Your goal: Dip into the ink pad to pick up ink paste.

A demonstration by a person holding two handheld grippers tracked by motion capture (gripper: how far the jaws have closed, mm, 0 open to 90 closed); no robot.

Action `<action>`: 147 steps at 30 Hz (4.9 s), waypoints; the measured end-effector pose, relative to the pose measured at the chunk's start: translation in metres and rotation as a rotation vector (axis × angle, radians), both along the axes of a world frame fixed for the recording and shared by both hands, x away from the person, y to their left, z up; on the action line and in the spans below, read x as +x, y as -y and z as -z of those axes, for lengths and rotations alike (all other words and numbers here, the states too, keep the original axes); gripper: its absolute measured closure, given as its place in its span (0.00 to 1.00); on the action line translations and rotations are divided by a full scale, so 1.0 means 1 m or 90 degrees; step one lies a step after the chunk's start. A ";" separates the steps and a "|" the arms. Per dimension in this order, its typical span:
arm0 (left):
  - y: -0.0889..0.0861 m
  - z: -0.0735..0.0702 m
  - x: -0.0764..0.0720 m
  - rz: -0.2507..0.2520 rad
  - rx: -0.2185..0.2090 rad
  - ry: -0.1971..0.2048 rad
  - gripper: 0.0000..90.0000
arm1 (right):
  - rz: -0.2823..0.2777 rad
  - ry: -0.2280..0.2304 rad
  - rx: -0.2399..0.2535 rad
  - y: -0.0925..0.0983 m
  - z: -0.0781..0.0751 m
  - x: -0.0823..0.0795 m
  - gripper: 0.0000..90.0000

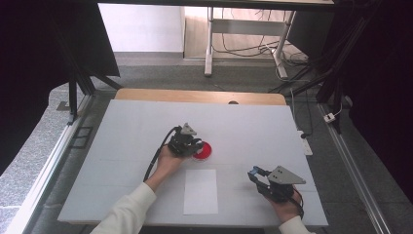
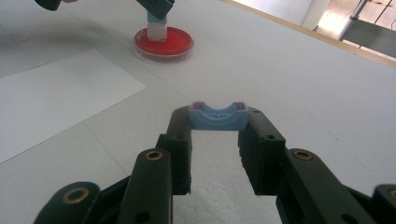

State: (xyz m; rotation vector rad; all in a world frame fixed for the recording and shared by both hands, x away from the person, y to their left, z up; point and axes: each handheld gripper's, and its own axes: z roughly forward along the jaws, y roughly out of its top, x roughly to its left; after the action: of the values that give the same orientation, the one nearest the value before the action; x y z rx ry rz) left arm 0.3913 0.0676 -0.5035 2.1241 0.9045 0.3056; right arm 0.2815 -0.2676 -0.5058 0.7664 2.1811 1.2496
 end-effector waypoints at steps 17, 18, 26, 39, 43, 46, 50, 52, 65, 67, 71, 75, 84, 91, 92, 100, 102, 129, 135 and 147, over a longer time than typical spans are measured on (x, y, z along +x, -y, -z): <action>-0.005 -0.002 0.000 0.002 -0.015 -0.008 0.84 | 0.002 0.003 0.000 0.001 -0.001 0.000 0.73; -0.005 -0.002 0.001 0.001 -0.016 -0.008 0.84 | 0.002 0.002 0.000 0.001 -0.001 0.000 0.73; -0.007 -0.007 -0.001 -0.001 -0.029 0.000 0.84 | 0.002 0.002 0.001 0.001 -0.001 0.000 0.73; -0.010 -0.008 0.001 -0.008 -0.035 -0.001 0.84 | 0.002 0.003 0.003 0.001 -0.001 0.000 0.73; -0.011 -0.010 0.001 -0.009 -0.042 0.003 0.84 | 0.001 0.002 0.004 0.001 -0.001 0.000 0.73; -0.010 -0.009 0.002 -0.007 -0.040 -0.001 0.84 | 0.001 0.002 0.004 0.001 -0.001 0.000 0.73; -0.007 -0.006 0.002 0.002 -0.035 -0.006 0.84 | 0.001 0.002 0.004 0.001 -0.001 0.000 0.73; -0.006 -0.005 0.003 0.003 -0.034 -0.008 0.84 | 0.001 0.003 0.005 0.001 -0.001 0.000 0.73; -0.004 -0.001 0.004 0.006 -0.026 -0.011 0.84 | 0.000 0.004 0.005 0.001 -0.001 -0.001 0.73; -0.003 -0.001 0.003 0.008 -0.025 -0.009 0.84 | 0.000 0.004 0.005 0.001 -0.001 -0.001 0.73; -0.003 0.000 0.003 0.008 -0.027 -0.009 0.84 | 0.000 0.004 0.005 0.001 -0.001 -0.001 0.73; -0.003 0.001 0.003 0.008 -0.025 -0.010 0.84 | 0.002 0.005 0.003 0.001 -0.001 -0.001 0.73; -0.001 0.003 0.003 0.007 -0.019 -0.007 0.84 | -0.001 0.005 0.005 0.000 -0.001 -0.001 0.73; -0.001 0.003 0.003 0.006 -0.019 -0.007 0.84 | -0.002 0.005 0.003 0.000 -0.001 -0.001 0.73; -0.001 0.003 0.003 0.007 -0.019 -0.006 0.84 | -0.002 0.005 0.003 0.000 -0.001 -0.001 0.73; -0.001 0.001 0.002 0.006 -0.018 -0.002 0.84 | -0.002 0.005 0.003 0.000 -0.001 -0.001 0.73; -0.002 0.000 0.001 0.004 -0.019 0.001 0.84 | -0.002 0.005 0.003 0.000 -0.001 -0.001 0.73; -0.008 -0.009 -0.001 0.005 -0.052 0.018 0.83 | -0.003 0.009 0.002 0.001 -0.002 -0.001 0.73; -0.014 -0.016 -0.004 0.008 -0.065 0.025 0.83 | -0.003 0.008 0.003 0.001 -0.002 -0.001 0.73; -0.031 -0.030 -0.010 0.015 -0.117 0.018 0.83 | -0.003 0.009 0.005 0.003 -0.002 -0.001 0.73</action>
State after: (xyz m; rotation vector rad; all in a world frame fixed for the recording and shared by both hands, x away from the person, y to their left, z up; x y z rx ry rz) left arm 0.3815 0.0987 -0.4738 1.9553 0.8572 0.2303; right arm 0.2808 -0.2705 -0.5034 0.7539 2.1697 1.2639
